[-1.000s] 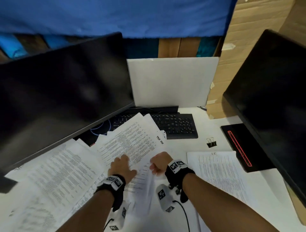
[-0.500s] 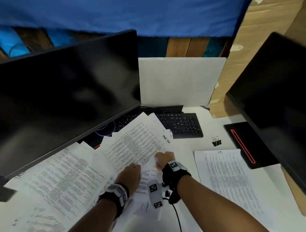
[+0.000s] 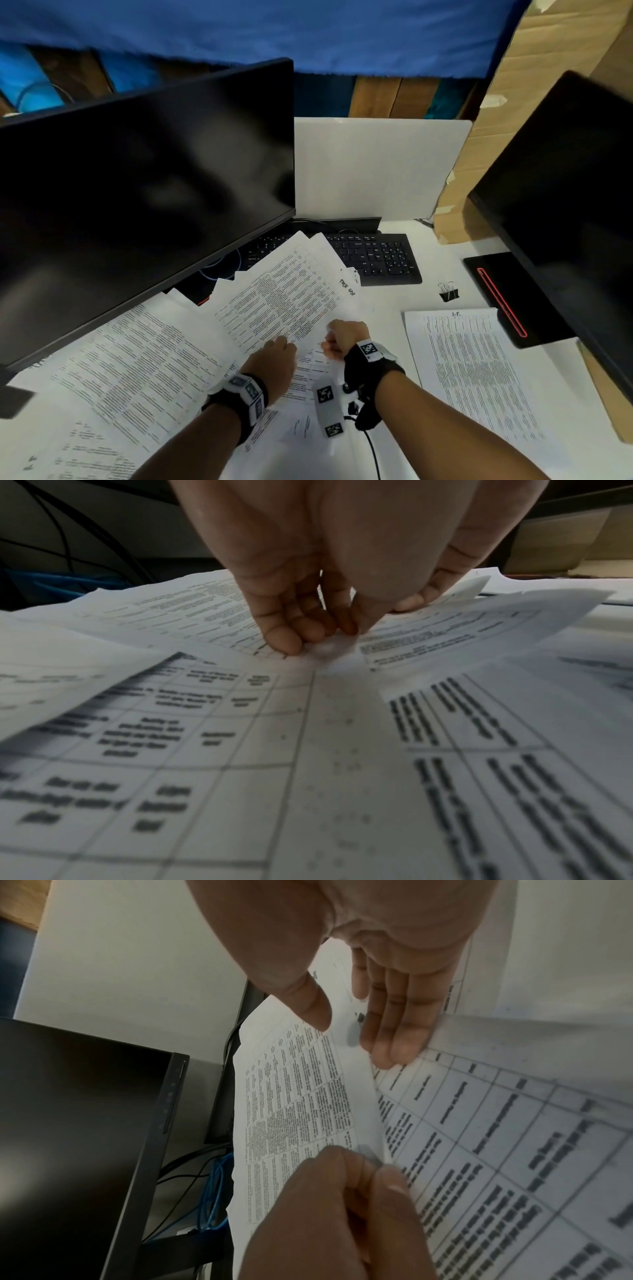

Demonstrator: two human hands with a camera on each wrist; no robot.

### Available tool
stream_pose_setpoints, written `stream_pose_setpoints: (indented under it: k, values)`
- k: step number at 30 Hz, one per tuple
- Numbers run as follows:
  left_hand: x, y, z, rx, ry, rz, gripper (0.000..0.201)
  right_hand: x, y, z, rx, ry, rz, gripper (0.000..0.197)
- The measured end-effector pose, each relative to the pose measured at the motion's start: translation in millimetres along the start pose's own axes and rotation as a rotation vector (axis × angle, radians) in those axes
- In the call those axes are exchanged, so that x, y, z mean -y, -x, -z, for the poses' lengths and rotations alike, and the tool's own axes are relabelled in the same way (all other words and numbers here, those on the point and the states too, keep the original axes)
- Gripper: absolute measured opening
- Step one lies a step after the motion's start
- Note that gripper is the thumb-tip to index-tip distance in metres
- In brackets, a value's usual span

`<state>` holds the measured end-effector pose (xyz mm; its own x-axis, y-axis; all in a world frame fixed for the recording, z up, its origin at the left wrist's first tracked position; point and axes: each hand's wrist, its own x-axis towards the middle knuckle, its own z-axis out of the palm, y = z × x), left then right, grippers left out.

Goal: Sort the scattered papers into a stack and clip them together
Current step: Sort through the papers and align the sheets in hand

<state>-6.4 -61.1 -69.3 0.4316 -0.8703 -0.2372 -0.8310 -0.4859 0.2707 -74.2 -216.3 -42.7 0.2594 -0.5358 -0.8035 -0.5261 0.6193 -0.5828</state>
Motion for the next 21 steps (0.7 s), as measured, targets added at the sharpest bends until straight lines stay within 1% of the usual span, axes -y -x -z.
stream_pose_setpoints:
  k: [1, 3, 5, 6, 8, 9, 10, 11, 13, 15, 16, 18, 19, 20, 21]
  values:
    - [0, 0, 1, -0.015, 0.024, -0.005, 0.025, -1, 1, 1, 0.006, -0.001, -0.004, 0.01]
    - [0, 0, 6, -0.051, 0.073, -0.038, 0.03, -1, 4, 3, 0.028, 0.012, 0.015, 0.018]
    - [-9, -1, 14, -0.04, 0.093, -0.12, 0.043, 2, 9, 5, 0.053, 0.071, 0.068, 0.028]
    - [-16, -1, 19, -0.02, 0.105, -0.163, 0.049, 4, 10, 6, 0.047, 0.11, 0.109, 0.027]
    - [-27, 1, 24, 0.008, 0.165, -0.211, 0.053, 8, 6, 9, -0.034, 0.149, 0.216, 0.013]
    - [-30, 0, 24, -0.013, 0.213, -0.215, 0.05, 10, 5, 13, -0.088, 0.15, 0.259, 0.013]
    - [-29, -2, 21, -0.052, 0.244, -0.213, 0.045, 13, 2, 17, -0.145, 0.148, 0.273, 0.023]
    - [-26, -4, 19, -0.094, 0.259, -0.198, 0.04, 15, -2, 23, -0.194, 0.142, 0.28, 0.03]
    - [-14, -9, 18, -0.176, 0.295, -0.116, 0.024, 19, 1, 35, -0.293, 0.124, 0.277, 0.034]
    - [1, -15, 25, -0.251, 0.333, 0.031, 0.006, 22, 0, 50, -0.35, 0.073, 0.227, 0.036]
    - [10, -17, 31, -0.27, 0.322, 0.1, 0.003, 23, 0, 57, -0.369, 0.032, 0.195, 0.039]
    - [29, -23, 40, -0.261, 0.235, 0.179, 0.017, 26, -4, 72, -0.432, -0.063, 0.2, 0.04]
    - [39, -26, 46, -0.235, 0.184, 0.196, 0.026, 29, 0, 78, -0.445, -0.168, 0.188, 0.037]
    - [46, -30, 51, -0.2, 0.136, 0.2, 0.034, 34, 0, 85, -0.463, -0.159, 0.174, 0.036]
    - [52, -33, 58, -0.159, 0.087, 0.191, 0.042, 34, 0, 90, -0.519, -0.002, 0.181, 0.04]
